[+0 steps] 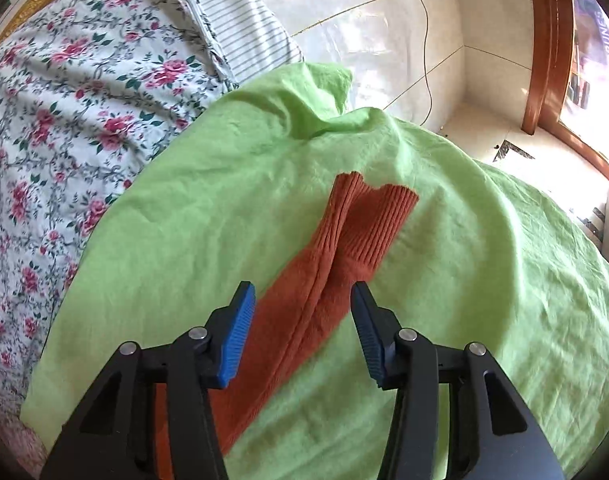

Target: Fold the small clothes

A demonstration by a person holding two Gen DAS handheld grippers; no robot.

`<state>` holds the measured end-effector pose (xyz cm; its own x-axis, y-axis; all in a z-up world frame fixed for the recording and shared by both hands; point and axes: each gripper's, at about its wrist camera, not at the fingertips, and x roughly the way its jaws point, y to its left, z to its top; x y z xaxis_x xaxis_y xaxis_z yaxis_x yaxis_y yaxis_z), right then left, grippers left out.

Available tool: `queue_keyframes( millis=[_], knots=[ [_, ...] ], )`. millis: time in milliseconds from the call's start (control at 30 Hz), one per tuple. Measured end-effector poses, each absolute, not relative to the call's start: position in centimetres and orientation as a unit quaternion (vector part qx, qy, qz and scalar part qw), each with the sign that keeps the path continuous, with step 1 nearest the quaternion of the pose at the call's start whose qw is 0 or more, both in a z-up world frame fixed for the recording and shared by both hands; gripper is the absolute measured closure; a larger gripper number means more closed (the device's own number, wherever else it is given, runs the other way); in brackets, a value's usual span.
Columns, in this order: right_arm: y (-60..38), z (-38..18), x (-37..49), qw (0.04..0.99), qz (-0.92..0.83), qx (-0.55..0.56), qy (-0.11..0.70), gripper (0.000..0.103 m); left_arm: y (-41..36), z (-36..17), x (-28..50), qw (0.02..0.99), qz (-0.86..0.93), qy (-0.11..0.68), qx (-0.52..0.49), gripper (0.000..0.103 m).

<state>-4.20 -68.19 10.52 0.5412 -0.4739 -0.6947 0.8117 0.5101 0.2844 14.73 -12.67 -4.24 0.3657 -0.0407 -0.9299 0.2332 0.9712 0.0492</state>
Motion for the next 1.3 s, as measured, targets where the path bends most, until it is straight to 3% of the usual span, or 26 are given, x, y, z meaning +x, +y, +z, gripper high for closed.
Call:
queue_keyframes(
  millis=[100,167,233,467,700,1033,1233,1300],
  knots=[
    [-69.5,9.5,-2.8,0.818,-0.39,0.307,0.291,0.052,-14.0,-4.7,15.2,0.818,-0.09,0.561,0.09,0.004],
    [-70.3,8.8,-1.5,0.815,-0.389,0.302,0.305,0.059,-14.6,-5.0,15.5,0.816,-0.096,0.563,0.09,0.004],
    [-70.7,8.2,-0.8,0.808,-0.393,0.296,0.324,0.095,-14.9,-5.2,15.9,0.814,-0.099,0.566,0.086,0.004],
    [-63.7,10.9,0.6,0.873,-0.279,0.266,0.3,0.097,-13.4,-5.0,16.3,0.817,-0.116,0.563,0.059,0.007],
    [-45.8,12.5,5.7,0.917,-0.039,0.255,0.305,0.097,-8.5,-4.2,15.1,0.822,-0.112,0.558,0.015,0.007],
    [-22.4,5.8,13.5,0.862,0.164,0.276,0.393,0.097,1.5,-2.5,11.7,0.828,-0.073,0.551,-0.068,0.007],
    [-14.8,1.0,16.4,0.826,0.198,0.261,0.458,0.097,5.8,-2.0,10.1,0.829,-0.058,0.544,-0.112,0.007],
    [-13.8,-0.6,16.9,0.817,0.189,0.253,0.482,0.092,6.6,-1.7,10.2,0.83,-0.061,0.541,-0.12,0.007]
  ],
)
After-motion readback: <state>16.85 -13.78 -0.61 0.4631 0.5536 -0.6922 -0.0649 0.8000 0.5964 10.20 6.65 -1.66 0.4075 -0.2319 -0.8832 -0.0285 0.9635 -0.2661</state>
